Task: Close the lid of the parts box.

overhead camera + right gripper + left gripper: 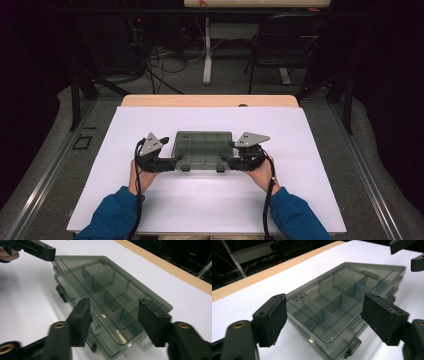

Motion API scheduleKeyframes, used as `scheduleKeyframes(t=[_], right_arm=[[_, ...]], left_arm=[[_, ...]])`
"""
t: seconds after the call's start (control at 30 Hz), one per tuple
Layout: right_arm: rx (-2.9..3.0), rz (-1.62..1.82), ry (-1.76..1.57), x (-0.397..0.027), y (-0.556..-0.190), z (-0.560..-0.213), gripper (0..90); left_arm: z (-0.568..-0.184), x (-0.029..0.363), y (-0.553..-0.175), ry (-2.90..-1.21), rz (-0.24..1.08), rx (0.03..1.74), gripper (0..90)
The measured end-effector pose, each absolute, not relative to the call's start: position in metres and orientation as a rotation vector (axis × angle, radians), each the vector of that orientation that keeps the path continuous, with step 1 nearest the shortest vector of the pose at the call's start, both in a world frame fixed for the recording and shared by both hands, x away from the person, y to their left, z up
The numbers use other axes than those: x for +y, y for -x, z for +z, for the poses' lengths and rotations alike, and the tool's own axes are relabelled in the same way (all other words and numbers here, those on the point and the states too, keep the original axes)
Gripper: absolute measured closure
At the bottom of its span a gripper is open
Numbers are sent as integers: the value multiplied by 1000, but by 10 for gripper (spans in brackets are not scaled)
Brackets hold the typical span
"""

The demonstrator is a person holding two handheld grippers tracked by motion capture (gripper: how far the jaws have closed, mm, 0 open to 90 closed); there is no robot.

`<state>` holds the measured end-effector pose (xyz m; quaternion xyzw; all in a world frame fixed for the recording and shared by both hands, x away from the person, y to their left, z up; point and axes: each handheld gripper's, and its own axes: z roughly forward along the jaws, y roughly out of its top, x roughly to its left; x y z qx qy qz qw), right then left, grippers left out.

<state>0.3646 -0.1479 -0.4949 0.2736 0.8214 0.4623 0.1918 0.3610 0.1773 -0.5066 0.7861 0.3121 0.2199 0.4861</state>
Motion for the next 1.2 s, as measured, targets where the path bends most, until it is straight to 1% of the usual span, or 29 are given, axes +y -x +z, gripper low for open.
scheduleKeyframes(t=[0.1, 0.2, 0.3, 0.37, 0.63, 0.87, 1.2], right_arm=[[2293, 1314, -761, -149, -359, -492, 284], [2283, 1323, -749, -150, -355, -489, 231], [2277, 1329, -740, -151, -349, -487, 196], [2274, 1329, -732, -153, -346, -485, 174], [2260, 1334, -715, -160, -333, -486, 138], [2244, 1343, -697, -164, -322, -487, 82], [2213, 1345, -683, -174, -304, -490, 33]], left_arm=[[-505, 179, -355, -1904, 536, 754, 161], [-504, 180, -350, -1901, 532, 744, 150], [-504, 181, -345, -1904, 523, 732, 100], [-503, 183, -342, -1904, 526, 730, 87], [-506, 189, -327, -1889, 534, 735, 46], [-509, 193, -314, -1876, 562, 741, 2], [-514, 203, -294, -1865, 578, 715, 0]])
